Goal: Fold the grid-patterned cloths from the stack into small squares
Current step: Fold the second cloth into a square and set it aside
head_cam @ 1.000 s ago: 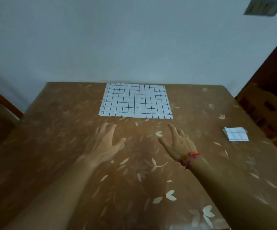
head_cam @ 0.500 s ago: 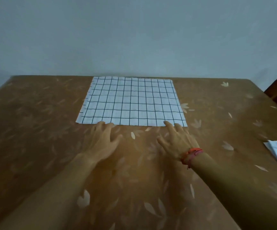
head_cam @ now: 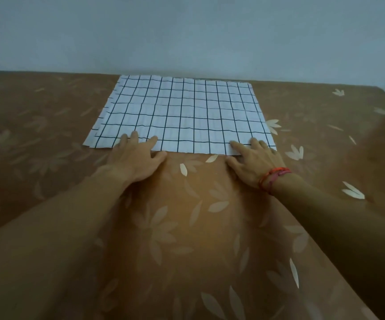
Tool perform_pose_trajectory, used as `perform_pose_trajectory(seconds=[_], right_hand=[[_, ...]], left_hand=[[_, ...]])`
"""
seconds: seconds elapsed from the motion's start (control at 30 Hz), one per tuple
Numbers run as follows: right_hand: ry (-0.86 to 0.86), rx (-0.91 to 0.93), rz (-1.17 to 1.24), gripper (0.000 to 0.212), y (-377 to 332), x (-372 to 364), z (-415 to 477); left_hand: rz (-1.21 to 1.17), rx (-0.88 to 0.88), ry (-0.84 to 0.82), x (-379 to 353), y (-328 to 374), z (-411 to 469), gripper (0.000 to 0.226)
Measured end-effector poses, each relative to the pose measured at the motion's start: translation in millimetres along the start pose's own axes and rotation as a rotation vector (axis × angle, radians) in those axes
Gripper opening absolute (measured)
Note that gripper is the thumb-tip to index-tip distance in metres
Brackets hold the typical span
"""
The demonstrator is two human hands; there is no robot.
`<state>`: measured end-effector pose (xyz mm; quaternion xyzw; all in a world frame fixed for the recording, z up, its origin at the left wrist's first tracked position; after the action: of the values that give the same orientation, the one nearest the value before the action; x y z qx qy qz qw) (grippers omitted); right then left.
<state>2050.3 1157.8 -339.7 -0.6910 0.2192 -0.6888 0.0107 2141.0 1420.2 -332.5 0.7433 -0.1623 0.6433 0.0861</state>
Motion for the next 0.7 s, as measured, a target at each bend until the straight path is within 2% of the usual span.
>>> perform_pose_trajectory(seconds=[0.13,0.2,0.3,0.37,0.43,0.47,0.53,0.57,0.6,0.67,0.7], right_hand=[[0.074,0.059,-0.023,0.042,-5,4,-5],[0.113,0.093,-0.037,0.036,-6,3,-7],[0.133,0.131,-0.05,0.027,-8,10,-7],[0.21,0.167,-0.048,0.023,-12,19,-8],[0.248,0.169,-0.063,0.021,-4,19,-5],[0.146,0.13,-0.081,0.021,5,14,-2],[-0.233,-0.044,-0.1,0.023,15,3,-9],[-0.287,-0.07,-0.069,0.018,16,5,-13],[-0.204,-0.035,-0.029,0.013,12,13,-13],[0.171,0.138,0.114,0.022,-2,38,-18],[0.255,0.181,0.134,0.025,-14,48,-25]], left_hand=[[-0.024,-0.022,0.102,3,5,-8,0.059],[-0.076,-0.019,0.138,5,7,-10,0.048],[-0.128,-0.062,0.295,6,5,-11,0.021],[-0.126,-0.077,0.401,8,2,-10,0.023],[-0.113,-0.091,0.457,11,-3,-9,0.016],[-0.108,-0.102,0.474,13,-5,-9,0.01],[-0.096,-0.118,0.496,16,-9,-12,0.011],[-0.092,-0.112,0.5,17,-12,-14,0.012],[-0.095,-0.099,0.507,19,-15,-17,0.011],[-0.108,-0.065,0.518,23,-19,-23,0.012],[-0.114,-0.054,0.51,25,-19,-28,0.011]])
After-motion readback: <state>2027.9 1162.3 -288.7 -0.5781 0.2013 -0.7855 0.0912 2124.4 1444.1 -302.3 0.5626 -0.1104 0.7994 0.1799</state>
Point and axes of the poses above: each hand's wrist, its own z-axis towards the middle knuckle, its own x-axis out of the back of the hand, y = z × x, the point moved 2 cm from there along z, towards the middle knuckle, and after that the axes turned 14 degrees about z, right-handed, at the moved point
